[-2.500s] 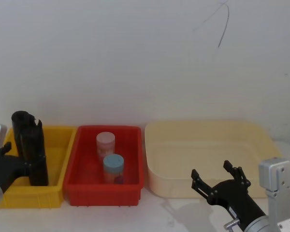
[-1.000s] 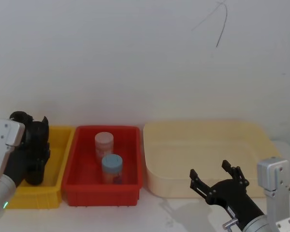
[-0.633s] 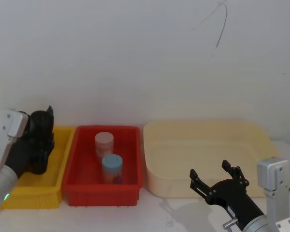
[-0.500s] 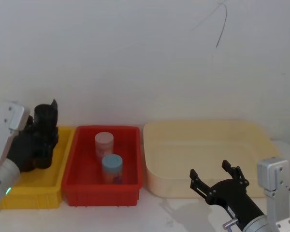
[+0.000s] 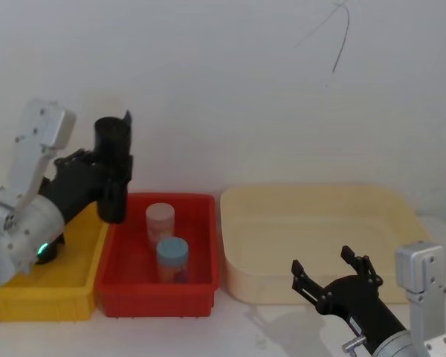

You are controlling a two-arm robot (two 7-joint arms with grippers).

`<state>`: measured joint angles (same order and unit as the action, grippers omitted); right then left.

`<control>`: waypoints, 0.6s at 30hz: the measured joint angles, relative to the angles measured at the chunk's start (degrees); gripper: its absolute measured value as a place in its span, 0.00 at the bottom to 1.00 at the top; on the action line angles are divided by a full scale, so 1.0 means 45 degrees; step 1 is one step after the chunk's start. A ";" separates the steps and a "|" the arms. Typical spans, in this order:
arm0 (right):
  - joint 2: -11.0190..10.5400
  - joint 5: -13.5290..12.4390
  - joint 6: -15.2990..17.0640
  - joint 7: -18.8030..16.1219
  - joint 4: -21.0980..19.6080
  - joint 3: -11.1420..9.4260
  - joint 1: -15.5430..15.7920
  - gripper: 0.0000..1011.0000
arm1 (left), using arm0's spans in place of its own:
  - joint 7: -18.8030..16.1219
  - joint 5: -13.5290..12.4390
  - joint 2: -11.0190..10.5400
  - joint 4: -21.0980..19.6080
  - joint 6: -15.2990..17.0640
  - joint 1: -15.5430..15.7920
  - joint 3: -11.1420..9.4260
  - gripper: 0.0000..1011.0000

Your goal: Pick up the garbage bag with the one hand and transfer it to the other hand.

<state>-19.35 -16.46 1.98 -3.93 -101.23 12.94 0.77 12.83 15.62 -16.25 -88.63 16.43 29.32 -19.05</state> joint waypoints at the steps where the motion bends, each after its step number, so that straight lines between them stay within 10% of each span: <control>1: -0.0007 0.0000 0.0005 -0.0022 0.0000 0.0003 -0.0009 0.99 | 0.0077 0.0044 0.0041 0.0000 0.0068 0.0078 -0.0034 0.50; 18: -0.0456 -0.0804 0.1229 -0.1818 -0.0096 0.0248 -0.0925 0.99 | 0.1505 0.0687 0.0887 0.0388 0.0831 0.1475 -0.1171 0.50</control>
<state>-21.40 -20.08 7.51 -12.11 -101.66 14.06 -3.39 19.61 18.71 -12.26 -86.88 20.17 35.96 -24.32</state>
